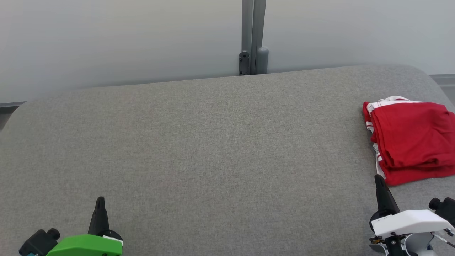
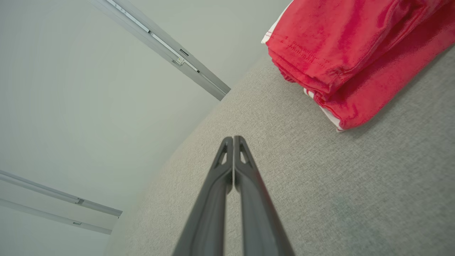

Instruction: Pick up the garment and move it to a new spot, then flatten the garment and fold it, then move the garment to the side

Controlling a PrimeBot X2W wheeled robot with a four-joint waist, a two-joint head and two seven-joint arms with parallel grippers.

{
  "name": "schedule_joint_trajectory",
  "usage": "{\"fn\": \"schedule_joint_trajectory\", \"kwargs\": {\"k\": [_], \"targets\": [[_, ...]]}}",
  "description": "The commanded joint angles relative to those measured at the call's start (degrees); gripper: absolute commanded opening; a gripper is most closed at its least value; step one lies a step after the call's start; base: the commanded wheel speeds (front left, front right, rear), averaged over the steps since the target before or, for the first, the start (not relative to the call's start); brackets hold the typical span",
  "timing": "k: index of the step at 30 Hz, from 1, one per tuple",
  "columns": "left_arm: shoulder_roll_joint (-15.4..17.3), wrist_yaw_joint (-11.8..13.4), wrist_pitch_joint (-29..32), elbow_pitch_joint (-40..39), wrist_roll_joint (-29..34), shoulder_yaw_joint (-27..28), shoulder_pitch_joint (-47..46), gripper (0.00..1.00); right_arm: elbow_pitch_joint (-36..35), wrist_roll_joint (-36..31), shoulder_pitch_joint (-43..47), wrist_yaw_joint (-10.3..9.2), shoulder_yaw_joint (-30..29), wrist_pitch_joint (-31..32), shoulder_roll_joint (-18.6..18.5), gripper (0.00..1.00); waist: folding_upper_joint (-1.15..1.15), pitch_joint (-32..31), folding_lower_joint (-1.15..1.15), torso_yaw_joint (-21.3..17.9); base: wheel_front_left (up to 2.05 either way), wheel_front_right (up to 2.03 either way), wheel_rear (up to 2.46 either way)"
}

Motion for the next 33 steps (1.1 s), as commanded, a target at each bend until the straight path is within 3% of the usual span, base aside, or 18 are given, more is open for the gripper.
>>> {"fn": "schedule_joint_trajectory", "kwargs": {"k": [1,33], "targets": [[0.33,-0.55,0.47,-0.75,-1.71,0.39,-1.71,0.0,-0.37,2.03,-1.5,0.03,-0.29,0.54,-0.17,0.0,0.0,0.01,0.0,0.0,0.0,0.0,0.0],[0.48,-2.24,5.6,-0.65,-19.88,2.13,-4.88,0.0,0.81,21.52,-4.34,0.03,-0.96,5.63,0.07,0.0,0.0,0.36,0.0,0.07,0.0,0.0,0.0]]}}
